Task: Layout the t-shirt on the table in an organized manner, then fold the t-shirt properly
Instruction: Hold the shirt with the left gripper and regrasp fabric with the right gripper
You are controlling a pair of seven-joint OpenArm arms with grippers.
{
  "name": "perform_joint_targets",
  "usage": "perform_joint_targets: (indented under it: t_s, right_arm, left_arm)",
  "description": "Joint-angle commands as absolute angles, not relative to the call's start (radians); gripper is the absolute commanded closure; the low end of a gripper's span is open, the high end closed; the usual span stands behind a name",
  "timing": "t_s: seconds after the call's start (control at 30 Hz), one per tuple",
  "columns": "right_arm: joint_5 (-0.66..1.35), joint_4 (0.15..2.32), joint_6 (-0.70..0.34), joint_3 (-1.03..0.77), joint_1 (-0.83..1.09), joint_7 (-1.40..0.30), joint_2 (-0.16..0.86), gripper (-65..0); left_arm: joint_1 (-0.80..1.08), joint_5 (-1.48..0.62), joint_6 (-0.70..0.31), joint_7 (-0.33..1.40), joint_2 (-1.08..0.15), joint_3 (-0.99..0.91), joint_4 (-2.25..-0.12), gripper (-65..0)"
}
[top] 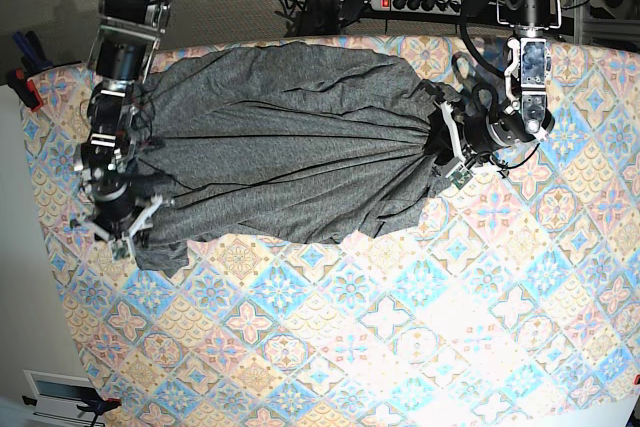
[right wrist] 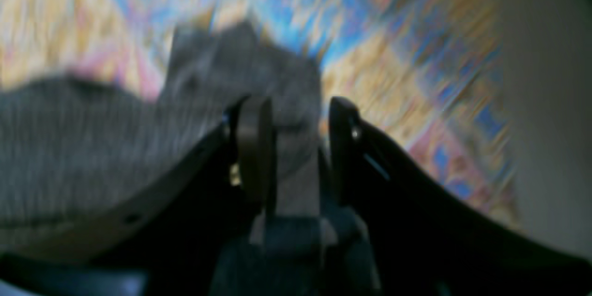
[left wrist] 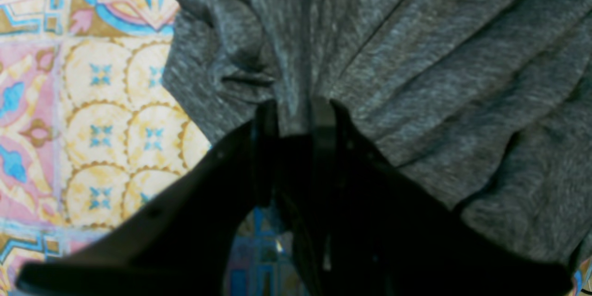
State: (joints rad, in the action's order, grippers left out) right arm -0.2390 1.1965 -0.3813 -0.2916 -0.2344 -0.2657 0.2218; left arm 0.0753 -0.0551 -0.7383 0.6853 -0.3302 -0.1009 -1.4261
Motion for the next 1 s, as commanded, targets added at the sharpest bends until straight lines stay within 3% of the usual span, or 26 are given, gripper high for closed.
perform_joint_targets:
  t_s: [0.0,0.5,0.67,0.73,0.87,0.97]
  right_arm:
    - [-0.236,1.193,-0.374,-0.295,-0.246,-0.248,0.234,-19.9]
    - [-0.24,1.041,-0.375,-0.292,-0.246,-0.168,0.216,-19.9]
    - [-0.24,1.043,-0.375,-0.168,-0.245,-0.168,0.216,-19.7]
    - [-0.24,1.043,-0.375,-0.11,-0.243,-0.168,0.216,-17.1]
    - [-0.239,1.043,-0.375,-0.062,-0.243,-0.17,0.216,-1.7]
    - [-0.239,1.044,-0.374,-0.11,-0.243,-0.17,0.216,-0.8]
  left_arm:
    - [0.111,0.148,-0.698,0.923,-0.354,-0.102,-1.399,-12.2]
    - [0.111,0.145,-0.698,0.923,-0.354,-0.102,-1.399,-12.2]
    - [0.111,0.145,-0.698,0.923,-0.354,-0.102,-1.399,-12.2]
    - [0.111,0.145,-0.698,0.923,-0.354,-0.102,-1.399,-12.2]
    - [0.111,0.147,-0.698,0.923,-0.354,-0.102,-1.399,-12.2]
    - [0.111,0.147,-0.698,0.923,-0.354,-0.102,-1.399,-12.2]
